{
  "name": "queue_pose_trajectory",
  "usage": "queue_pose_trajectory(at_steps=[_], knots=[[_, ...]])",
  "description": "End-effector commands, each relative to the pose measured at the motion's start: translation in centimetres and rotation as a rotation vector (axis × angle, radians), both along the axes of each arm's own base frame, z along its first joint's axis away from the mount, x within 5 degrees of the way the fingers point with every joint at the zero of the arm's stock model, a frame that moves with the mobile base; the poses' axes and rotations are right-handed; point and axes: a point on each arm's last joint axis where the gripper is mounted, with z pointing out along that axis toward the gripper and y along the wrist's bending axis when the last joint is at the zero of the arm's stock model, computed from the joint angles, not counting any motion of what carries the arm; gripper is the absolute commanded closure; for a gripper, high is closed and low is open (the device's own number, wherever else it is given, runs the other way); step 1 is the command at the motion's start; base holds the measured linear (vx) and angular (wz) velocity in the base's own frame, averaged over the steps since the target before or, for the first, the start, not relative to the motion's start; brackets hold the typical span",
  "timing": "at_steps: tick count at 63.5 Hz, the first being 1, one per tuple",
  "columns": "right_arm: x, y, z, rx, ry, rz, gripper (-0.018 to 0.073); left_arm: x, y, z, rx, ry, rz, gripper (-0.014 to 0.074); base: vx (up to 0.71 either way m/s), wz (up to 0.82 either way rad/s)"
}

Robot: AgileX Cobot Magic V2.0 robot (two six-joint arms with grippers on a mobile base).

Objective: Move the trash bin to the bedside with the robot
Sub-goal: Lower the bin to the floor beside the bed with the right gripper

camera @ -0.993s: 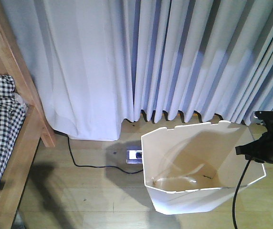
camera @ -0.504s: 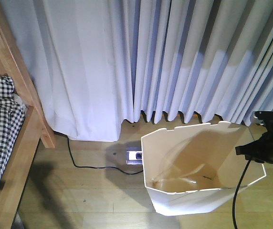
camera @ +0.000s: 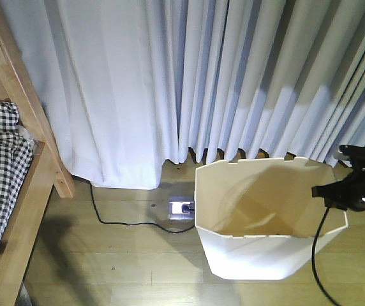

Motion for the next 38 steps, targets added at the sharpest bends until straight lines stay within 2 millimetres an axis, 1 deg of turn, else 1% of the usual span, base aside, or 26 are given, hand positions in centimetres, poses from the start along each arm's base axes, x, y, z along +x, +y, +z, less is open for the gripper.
queue_pose_trajectory(at_steps=[1,12,31,38], knots=[[2.4,0.5,1.6,0.153,-0.07,-0.016,0.0562,0.1,0.0,-0.2,-0.018,-0.054,-0.002,0.0602,0.0,0.0],[4.9,-0.2,-1.2,0.155,-0.063,-0.002,0.0562,0.1,0.0,-0.2,-0.018,-0.054,-0.002,0.0602,0.0,0.0],[7.7,-0.7,-7.4,0.198,-0.02,0.01,0.0562,0.1,0.0,-0.2,-0.018,-0.054,-0.002,0.0602,0.0,0.0],[8.4,-0.8,-9.6,0.209,-0.01,0.009,0.0562,0.1,0.0,-0.2,-0.018,-0.054,-0.002,0.0602,0.0,0.0]])
